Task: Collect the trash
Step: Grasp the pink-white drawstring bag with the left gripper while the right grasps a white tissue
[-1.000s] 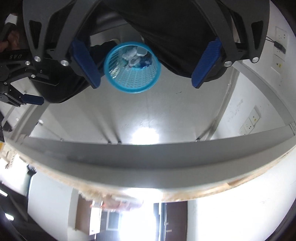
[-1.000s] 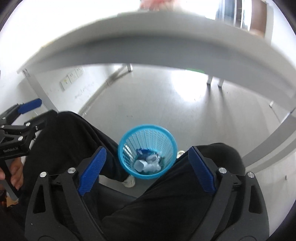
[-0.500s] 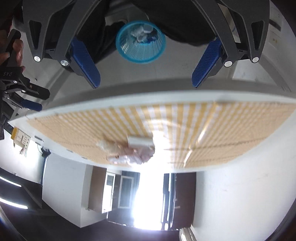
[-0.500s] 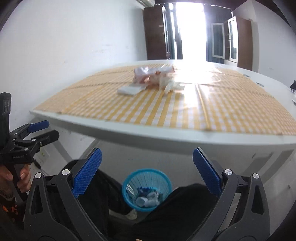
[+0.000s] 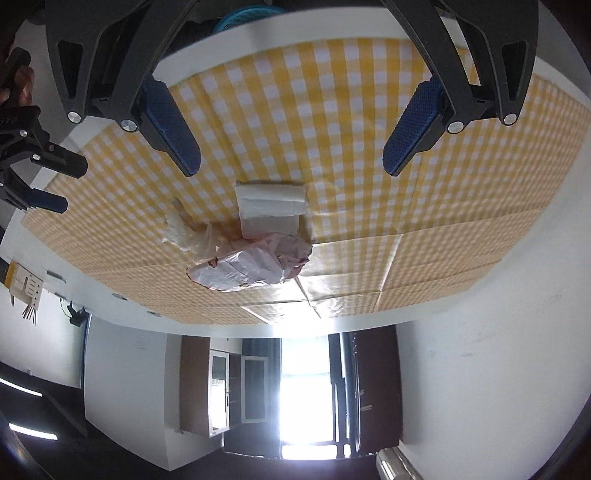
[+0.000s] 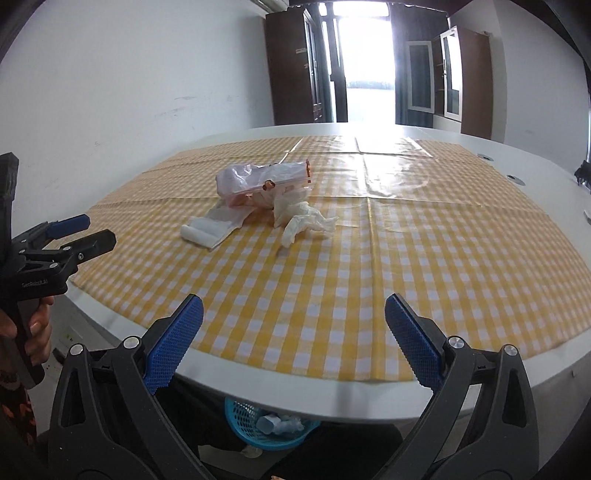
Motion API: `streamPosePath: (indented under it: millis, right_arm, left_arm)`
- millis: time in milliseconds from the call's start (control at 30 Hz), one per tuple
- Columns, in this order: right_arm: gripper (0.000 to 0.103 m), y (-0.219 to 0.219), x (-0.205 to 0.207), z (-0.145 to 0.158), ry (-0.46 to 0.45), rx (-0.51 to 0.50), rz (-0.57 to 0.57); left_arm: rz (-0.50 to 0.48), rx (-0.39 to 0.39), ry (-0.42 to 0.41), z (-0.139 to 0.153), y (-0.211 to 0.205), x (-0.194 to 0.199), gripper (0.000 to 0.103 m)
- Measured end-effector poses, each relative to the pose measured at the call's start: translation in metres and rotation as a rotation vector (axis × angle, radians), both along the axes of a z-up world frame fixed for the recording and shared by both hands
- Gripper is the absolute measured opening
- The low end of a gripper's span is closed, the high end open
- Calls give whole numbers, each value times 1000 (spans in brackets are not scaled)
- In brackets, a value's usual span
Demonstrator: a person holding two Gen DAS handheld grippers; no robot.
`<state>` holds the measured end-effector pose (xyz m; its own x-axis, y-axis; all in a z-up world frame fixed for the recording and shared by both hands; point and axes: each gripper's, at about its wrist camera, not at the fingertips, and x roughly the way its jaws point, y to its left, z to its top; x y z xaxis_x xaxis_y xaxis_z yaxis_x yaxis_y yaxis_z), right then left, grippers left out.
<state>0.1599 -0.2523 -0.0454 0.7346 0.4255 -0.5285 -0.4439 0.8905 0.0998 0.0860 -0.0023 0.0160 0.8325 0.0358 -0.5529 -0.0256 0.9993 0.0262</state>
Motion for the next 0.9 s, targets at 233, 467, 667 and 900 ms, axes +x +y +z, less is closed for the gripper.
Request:
streamPosePath:
  millis: [233, 467, 667, 900]
  right_arm:
    - [94, 17, 42, 6, 19, -24, 29]
    - [93, 27, 93, 5, 96, -29, 49]
    - [85, 48, 121, 7, 140, -72, 66]
    - [65, 55, 153, -8, 233, -62, 67]
  left_arm:
    - [-50, 57, 63, 0, -13, 61, 97]
    - [-111, 104, 147, -9, -15, 112, 97]
    - [-224, 189, 227, -17, -31, 159, 96]
    - [-303, 163, 231, -26, -26, 188, 71]
